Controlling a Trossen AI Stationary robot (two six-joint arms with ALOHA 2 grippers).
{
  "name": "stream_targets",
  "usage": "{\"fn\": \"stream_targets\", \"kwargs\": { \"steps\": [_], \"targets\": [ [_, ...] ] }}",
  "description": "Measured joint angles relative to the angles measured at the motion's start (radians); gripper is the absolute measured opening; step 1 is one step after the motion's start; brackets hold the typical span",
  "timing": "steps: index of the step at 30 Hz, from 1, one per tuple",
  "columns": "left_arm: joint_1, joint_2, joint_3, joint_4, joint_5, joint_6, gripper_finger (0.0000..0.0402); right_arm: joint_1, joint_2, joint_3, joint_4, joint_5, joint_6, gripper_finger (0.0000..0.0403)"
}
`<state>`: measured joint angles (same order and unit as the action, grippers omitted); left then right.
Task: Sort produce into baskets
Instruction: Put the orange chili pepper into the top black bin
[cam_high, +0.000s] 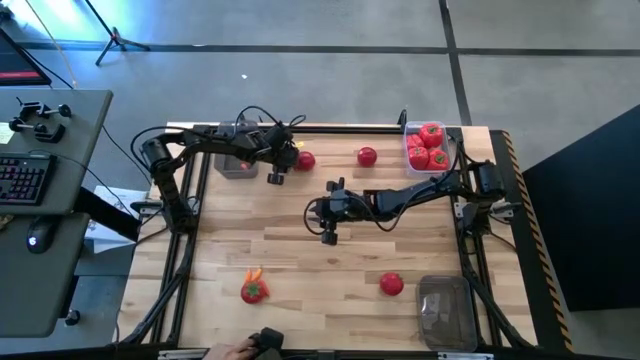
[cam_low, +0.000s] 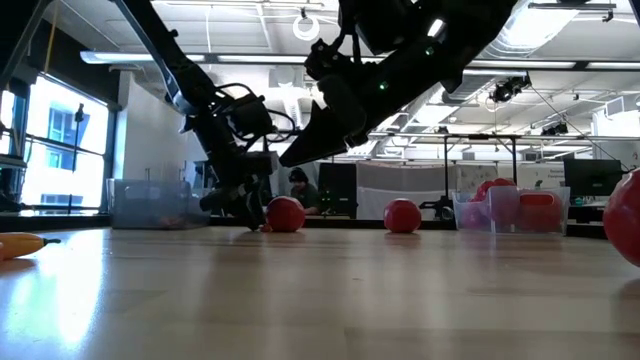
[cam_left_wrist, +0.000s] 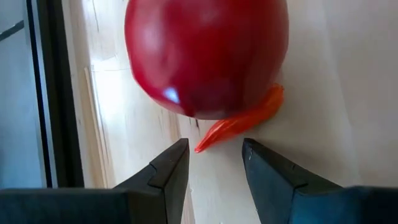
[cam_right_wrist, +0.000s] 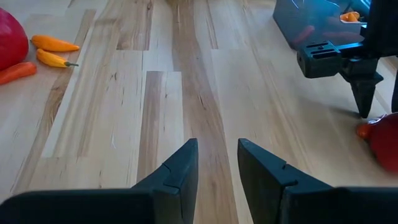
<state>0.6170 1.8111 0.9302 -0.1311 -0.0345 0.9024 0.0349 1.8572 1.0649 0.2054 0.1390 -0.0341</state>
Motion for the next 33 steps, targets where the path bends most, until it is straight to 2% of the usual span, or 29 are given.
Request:
{"fn": "stream_targets", "kwargs": {
  "steps": [6,24,29,33],
  "targets": [
    [0.000,0.000,0.000,-0.008,0.026,0.000,0.0128,0.000,0.000,0.000,0.000,-0.016,0.000,0.0101],
    [-0.005,0.000,0.000,-0.063,0.053,-0.008,0.0014,0.000,0.000,0.000,0.000,-0.039,0.000,0.0101],
    [-0.010,-0.001,0.001,-0.086,0.049,-0.213,0.0002,0.000,0.000,0.000,0.000,-0.043,0.000,0.0101],
    [-0.011,-0.010,0.002,-0.129,0.047,-0.356,0.0016,0.000,0.000,0.000,0.000,-0.042,0.000,0.0101]
  ]
}}
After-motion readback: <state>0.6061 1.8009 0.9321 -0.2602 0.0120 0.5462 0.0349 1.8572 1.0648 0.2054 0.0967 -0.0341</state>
